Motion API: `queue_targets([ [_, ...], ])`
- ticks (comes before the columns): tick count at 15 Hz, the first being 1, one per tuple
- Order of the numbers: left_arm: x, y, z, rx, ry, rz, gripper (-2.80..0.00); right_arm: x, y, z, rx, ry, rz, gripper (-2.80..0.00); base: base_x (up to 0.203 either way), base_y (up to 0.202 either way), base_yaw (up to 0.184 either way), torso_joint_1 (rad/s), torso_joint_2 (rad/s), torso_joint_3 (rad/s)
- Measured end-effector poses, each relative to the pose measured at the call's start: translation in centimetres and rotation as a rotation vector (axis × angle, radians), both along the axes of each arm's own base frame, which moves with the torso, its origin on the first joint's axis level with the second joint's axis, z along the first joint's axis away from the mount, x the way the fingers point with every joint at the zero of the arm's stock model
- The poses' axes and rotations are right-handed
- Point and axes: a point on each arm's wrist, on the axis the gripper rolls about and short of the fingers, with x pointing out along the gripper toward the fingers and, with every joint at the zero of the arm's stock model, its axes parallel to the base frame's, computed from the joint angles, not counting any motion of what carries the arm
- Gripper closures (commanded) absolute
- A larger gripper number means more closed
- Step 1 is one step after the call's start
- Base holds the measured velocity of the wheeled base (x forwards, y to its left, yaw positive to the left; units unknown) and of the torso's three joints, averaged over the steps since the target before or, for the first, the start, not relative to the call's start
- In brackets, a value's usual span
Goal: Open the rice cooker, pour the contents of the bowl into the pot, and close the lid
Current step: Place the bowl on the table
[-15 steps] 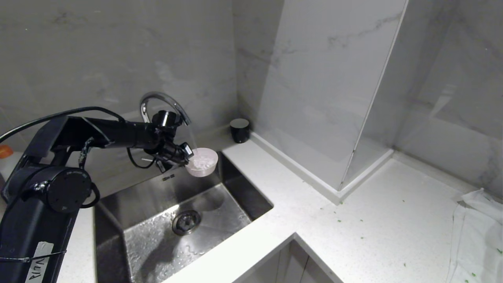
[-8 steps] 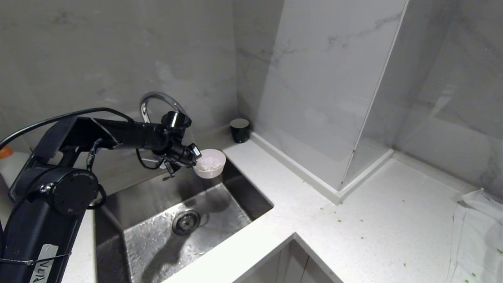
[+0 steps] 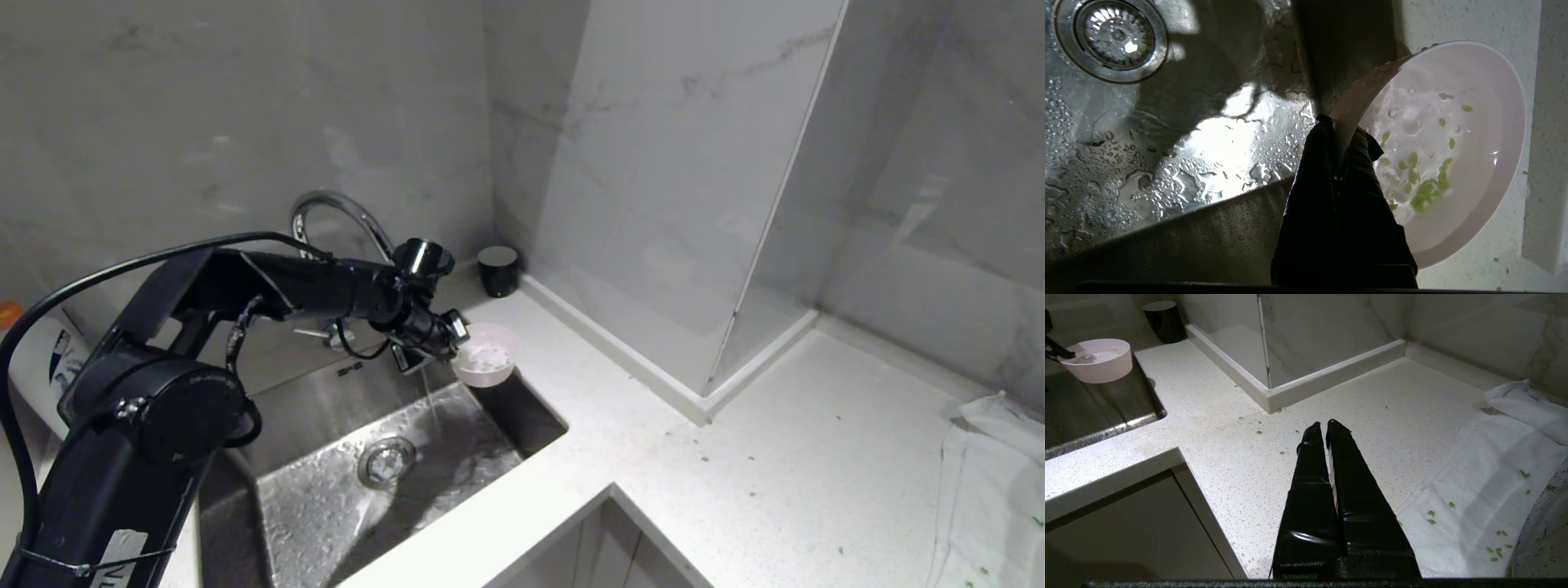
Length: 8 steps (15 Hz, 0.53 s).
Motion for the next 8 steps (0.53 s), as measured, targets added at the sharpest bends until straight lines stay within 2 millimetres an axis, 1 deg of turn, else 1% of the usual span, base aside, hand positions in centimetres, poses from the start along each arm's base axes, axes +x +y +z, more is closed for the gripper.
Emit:
queue_targets([
  [4, -1.5, -3.8, -0.3, -0.003, 0.006, -0.079, 0.0, 0.0, 0.0, 0.0, 0.0, 0.0, -0.001, 0.0, 0.0, 0.0, 0.0, 0.0, 0.0, 0.0],
  [8, -3.1, -7.5, -1.2, 0.007, 0.006, -0.158, 0.0, 0.0, 0.0, 0.0, 0.0, 0.0, 0.0, 0.0, 0.0, 0.0, 0.0, 0.0, 0.0, 0.0],
])
